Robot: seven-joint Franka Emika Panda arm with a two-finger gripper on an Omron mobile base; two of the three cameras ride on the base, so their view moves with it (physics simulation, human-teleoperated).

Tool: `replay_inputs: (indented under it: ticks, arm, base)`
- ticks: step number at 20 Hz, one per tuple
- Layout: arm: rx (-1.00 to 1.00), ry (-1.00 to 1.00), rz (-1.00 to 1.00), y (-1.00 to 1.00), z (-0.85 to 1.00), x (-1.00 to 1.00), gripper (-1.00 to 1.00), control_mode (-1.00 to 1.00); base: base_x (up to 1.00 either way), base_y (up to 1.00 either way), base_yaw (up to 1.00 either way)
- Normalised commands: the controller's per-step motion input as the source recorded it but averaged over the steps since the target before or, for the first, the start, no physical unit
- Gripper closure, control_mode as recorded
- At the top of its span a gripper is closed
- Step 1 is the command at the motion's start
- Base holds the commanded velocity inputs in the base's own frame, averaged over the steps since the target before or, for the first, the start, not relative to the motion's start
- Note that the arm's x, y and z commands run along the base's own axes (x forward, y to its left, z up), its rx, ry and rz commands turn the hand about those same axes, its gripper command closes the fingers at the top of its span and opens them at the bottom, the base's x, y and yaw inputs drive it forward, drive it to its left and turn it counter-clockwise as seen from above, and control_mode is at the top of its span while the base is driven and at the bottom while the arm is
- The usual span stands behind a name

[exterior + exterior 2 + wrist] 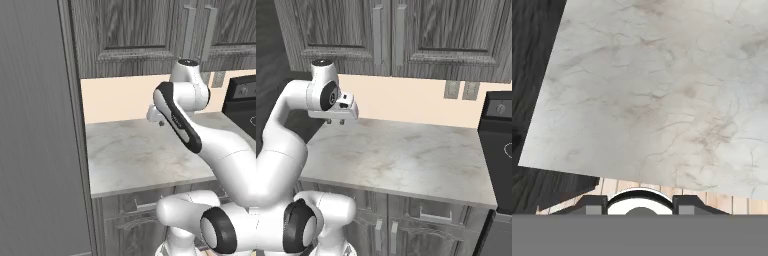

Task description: Take the tongs from the drawer on the right and place them on the dining counter next to the tray containing the hot dog.

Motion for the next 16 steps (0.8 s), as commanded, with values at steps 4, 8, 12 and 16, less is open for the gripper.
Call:
replay_inputs:
  ticks: [4,8,12,16]
  arm:
    - [0.00,0.00,0.00,-0.04,-0.08,-0.25,-1.00,-1.00]
    - [0.00,-0.11,0.00,-0.25,-0.34,-0.71,-1.00,-1.00]
    - [0.00,-0.07,0.00,-0.24,-0.52,-0.55,-1.00,-1.00]
    - [0.00,-0.02,-0.03,-0.34,-0.33,-0.36,-1.00,-1.00]
  base:
    - [0.00,0.00,0.00]
    - [0.00,0.00,0.00]
    - [0.00,0.00,0.00]
    - [0.00,0.00,0.00]
